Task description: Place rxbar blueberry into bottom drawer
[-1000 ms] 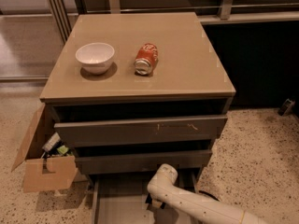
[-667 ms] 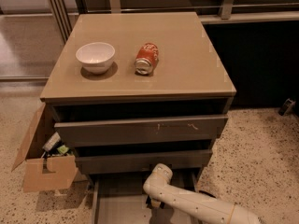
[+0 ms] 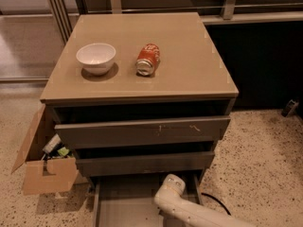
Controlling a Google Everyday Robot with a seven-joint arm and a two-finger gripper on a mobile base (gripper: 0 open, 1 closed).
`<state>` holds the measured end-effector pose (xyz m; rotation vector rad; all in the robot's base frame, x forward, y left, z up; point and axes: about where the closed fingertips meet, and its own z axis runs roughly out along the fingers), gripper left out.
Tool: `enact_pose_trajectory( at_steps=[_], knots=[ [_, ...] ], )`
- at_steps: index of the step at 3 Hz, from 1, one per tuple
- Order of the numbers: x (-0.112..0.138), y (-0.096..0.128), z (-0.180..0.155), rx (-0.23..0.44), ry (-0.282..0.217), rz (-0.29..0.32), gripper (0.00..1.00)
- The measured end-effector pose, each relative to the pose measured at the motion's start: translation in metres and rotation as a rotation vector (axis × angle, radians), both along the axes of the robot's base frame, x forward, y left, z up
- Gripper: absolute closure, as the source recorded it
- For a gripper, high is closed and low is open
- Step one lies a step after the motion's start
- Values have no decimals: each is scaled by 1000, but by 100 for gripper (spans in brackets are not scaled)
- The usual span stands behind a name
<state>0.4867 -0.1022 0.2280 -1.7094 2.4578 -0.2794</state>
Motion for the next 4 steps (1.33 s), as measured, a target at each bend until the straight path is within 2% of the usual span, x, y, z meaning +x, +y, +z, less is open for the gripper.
enact_pose_trajectory(
  at_steps=[1,2,3,4],
  knots=[
    [-18,-26,7,254,-44,-116,100],
    [-5,-15,-13,427,48,-200,100],
    [-7,-14,-13,412,39,-194,100],
    [-3,-6,-19,400,57,-184,100]
  ],
)
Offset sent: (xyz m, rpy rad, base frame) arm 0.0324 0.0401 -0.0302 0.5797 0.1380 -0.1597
